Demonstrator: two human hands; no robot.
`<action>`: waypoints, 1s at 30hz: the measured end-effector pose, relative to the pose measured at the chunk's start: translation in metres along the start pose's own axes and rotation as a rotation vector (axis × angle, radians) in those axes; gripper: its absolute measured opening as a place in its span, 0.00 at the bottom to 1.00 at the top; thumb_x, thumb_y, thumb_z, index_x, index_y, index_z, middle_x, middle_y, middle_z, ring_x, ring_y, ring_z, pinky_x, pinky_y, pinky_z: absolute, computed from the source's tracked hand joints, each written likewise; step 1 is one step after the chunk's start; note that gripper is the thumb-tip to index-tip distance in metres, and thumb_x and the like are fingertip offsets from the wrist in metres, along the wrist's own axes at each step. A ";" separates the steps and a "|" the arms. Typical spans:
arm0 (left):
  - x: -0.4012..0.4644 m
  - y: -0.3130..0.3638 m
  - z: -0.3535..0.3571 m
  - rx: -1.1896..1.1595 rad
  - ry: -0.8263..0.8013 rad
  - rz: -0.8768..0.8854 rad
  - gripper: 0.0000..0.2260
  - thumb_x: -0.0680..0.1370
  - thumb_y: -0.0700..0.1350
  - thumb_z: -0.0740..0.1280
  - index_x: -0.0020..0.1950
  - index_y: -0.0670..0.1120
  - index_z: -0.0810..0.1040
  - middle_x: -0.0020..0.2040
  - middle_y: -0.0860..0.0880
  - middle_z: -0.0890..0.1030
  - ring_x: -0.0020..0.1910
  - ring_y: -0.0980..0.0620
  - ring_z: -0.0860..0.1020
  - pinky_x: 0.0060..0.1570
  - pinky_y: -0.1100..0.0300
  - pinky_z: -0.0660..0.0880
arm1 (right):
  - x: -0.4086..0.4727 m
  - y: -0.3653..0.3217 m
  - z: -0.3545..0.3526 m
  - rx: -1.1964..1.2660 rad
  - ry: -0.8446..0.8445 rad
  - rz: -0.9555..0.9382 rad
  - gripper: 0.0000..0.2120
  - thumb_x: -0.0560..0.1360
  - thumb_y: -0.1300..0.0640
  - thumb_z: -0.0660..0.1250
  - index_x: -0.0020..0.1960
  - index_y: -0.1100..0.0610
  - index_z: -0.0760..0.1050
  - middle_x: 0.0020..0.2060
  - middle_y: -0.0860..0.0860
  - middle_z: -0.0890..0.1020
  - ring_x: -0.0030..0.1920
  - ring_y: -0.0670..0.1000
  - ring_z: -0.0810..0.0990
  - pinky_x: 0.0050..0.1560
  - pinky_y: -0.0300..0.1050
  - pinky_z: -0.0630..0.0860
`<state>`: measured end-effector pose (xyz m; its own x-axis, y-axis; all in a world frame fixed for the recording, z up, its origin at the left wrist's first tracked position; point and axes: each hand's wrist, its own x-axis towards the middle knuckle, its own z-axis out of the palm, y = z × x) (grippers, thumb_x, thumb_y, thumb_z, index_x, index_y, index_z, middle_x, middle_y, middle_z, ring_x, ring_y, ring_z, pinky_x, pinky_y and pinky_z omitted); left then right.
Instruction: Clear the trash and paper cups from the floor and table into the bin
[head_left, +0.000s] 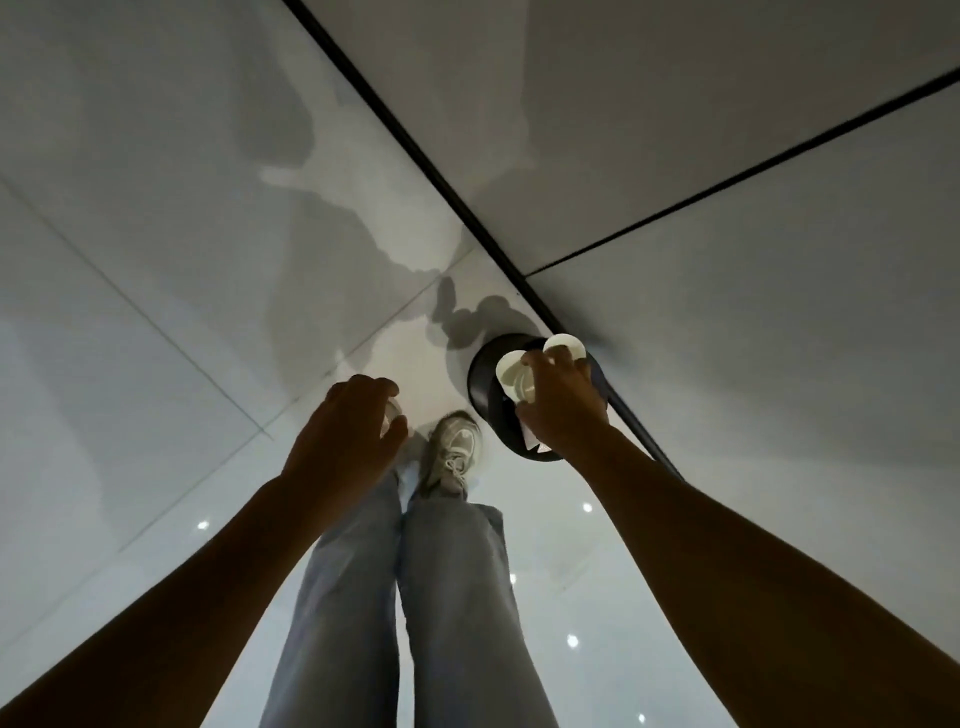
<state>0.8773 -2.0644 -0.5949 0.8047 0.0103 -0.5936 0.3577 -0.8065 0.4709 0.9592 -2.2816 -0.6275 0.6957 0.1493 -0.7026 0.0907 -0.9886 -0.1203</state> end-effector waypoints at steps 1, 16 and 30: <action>0.010 -0.008 0.010 0.003 -0.002 -0.010 0.18 0.79 0.50 0.62 0.66 0.44 0.70 0.65 0.47 0.74 0.64 0.49 0.70 0.57 0.63 0.67 | 0.017 0.002 0.007 0.003 -0.006 -0.007 0.24 0.74 0.56 0.67 0.68 0.54 0.65 0.66 0.55 0.67 0.65 0.61 0.66 0.57 0.57 0.75; 0.092 -0.048 0.098 -0.033 -0.114 -0.111 0.17 0.79 0.47 0.63 0.66 0.43 0.71 0.63 0.45 0.74 0.63 0.48 0.70 0.52 0.62 0.68 | 0.139 0.032 0.084 -0.382 -0.306 -0.204 0.28 0.76 0.55 0.66 0.73 0.51 0.60 0.70 0.55 0.63 0.70 0.61 0.62 0.63 0.59 0.69; 0.090 -0.042 0.089 -0.013 -0.104 -0.103 0.17 0.79 0.47 0.62 0.66 0.44 0.71 0.64 0.45 0.74 0.62 0.47 0.70 0.53 0.57 0.71 | 0.118 0.041 0.071 -0.182 -0.218 -0.279 0.34 0.76 0.55 0.66 0.77 0.51 0.53 0.76 0.54 0.54 0.75 0.57 0.56 0.72 0.57 0.56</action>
